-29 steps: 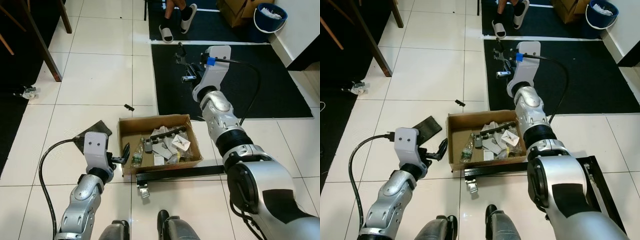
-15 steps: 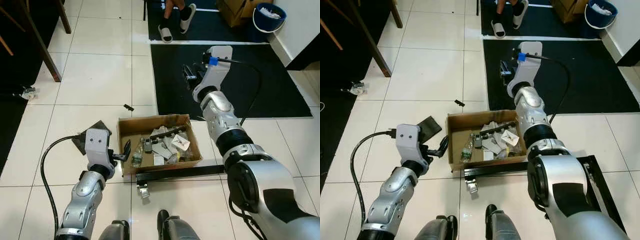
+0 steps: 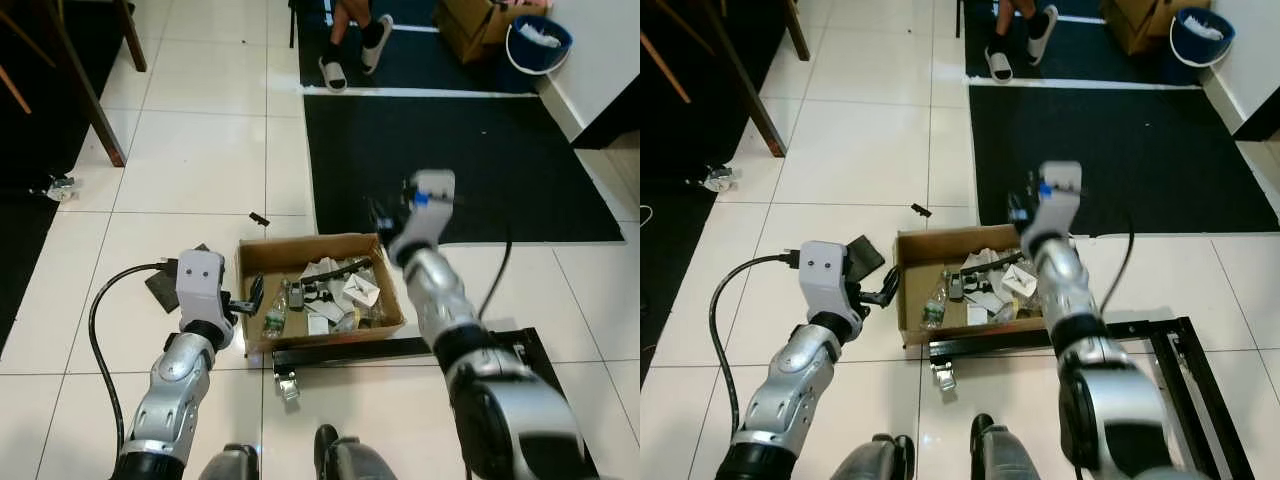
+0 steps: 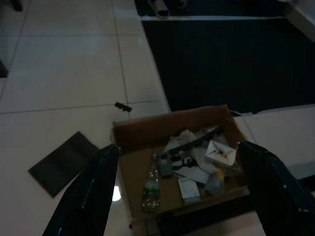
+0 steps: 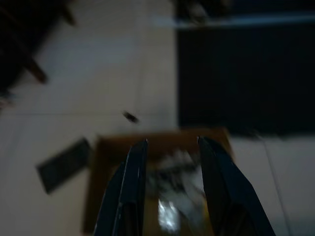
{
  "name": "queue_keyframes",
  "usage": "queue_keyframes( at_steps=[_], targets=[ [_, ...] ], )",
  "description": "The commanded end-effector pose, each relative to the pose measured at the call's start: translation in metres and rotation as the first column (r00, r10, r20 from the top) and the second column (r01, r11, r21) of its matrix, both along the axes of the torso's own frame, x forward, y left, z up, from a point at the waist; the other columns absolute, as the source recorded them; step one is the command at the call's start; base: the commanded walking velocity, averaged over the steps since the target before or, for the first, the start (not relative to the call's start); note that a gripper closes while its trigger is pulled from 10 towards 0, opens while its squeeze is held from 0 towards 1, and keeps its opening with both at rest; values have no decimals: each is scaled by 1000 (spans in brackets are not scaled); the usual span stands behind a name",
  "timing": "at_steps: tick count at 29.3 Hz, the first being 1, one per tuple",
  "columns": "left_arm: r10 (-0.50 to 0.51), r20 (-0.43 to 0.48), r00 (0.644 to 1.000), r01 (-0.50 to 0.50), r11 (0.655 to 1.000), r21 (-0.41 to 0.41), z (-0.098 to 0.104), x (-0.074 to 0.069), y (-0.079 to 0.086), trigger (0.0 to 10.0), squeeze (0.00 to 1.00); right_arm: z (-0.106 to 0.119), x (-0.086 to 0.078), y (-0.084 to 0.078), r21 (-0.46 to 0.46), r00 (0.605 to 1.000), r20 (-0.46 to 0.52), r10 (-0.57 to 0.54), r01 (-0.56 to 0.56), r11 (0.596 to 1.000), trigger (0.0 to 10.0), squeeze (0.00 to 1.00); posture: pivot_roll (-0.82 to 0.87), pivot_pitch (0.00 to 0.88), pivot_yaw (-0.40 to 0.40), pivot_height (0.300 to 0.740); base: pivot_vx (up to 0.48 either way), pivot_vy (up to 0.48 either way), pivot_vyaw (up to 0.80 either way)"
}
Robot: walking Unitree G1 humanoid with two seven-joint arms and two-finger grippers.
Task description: Picking trash to rubbish bin
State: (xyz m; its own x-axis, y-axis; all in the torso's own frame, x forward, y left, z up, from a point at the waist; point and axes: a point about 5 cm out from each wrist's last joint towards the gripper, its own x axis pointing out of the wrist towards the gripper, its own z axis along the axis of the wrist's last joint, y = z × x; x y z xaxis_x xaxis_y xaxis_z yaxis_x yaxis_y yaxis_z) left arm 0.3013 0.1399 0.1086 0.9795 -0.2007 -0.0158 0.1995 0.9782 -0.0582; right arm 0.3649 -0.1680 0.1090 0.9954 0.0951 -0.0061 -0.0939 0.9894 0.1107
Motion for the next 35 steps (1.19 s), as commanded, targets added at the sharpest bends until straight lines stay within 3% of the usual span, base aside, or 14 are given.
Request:
queue_keyframes(
  at_steps=[1, 4, 8, 12, 17, 19, 26, 35],
  targets=[
    [2, -39, 999, -1, 1000, 14, -13, -7, -1, 10000, 0, -18, -14, -15, -33, 998, -40, -55, 53, 998, 10000, 0, -15, 187, -45, 740, 0, 0, 0],
    [-6, -36, 999, 7, 1000, 25, -14, -10, 2, 10000, 0, -41, -37, -30, -66, 989, -80, -126, 121, 991, 10000, 0, -17, 172, -36, 740, 0, 0, 0],
    [-8, -35, 999, 9, 1000, 23, -15, -10, 3, 10000, 0, -47, -49, -28, -87, 992, -72, -106, 99, 991, 10000, 0, -17, 161, -31, 740, 0, 0, 0],
    [12, -12, 1000, -12, 1000, 15, -10, -5, 3, 10000, 0, -42, -61, -35, -56, 987, -24, -158, 156, 986, 10000, 0, -26, 141, -28, 740, 0, 0, 0],
    [29, 4, 1000, -29, 1000, 0, -6, -2, 1, 10000, 0, -31, -61, -29, -68, 993, 23, -114, 115, 991, 10000, 0, -30, 138, -27, 740, 0, 0, 0],
    [28, 10, 1000, -28, 1000, 1, -6, 1, -1, 10000, 0, -26, -59, -18, -140, 998, 34, -53, 57, 988, 10000, 0, -36, 117, -36, 740, 0, 0, 0],
    [54, 28, 998, -53, 998, -17, -3, 4, -3, 10000, 0, -20, -55, 8, -216, 998, 31, 58, -50, 975, 10000, 0, -29, 97, -56, 740, 0, 0, 725],
    [52, 43, 998, -51, 998, -21, -2, 5, -7, 10000, 0, -10, -49, 14, -233, 995, 51, 80, -66, 970, 10000, 0, -26, 84, -77, 740, 0, 0, 800]
  ],
)
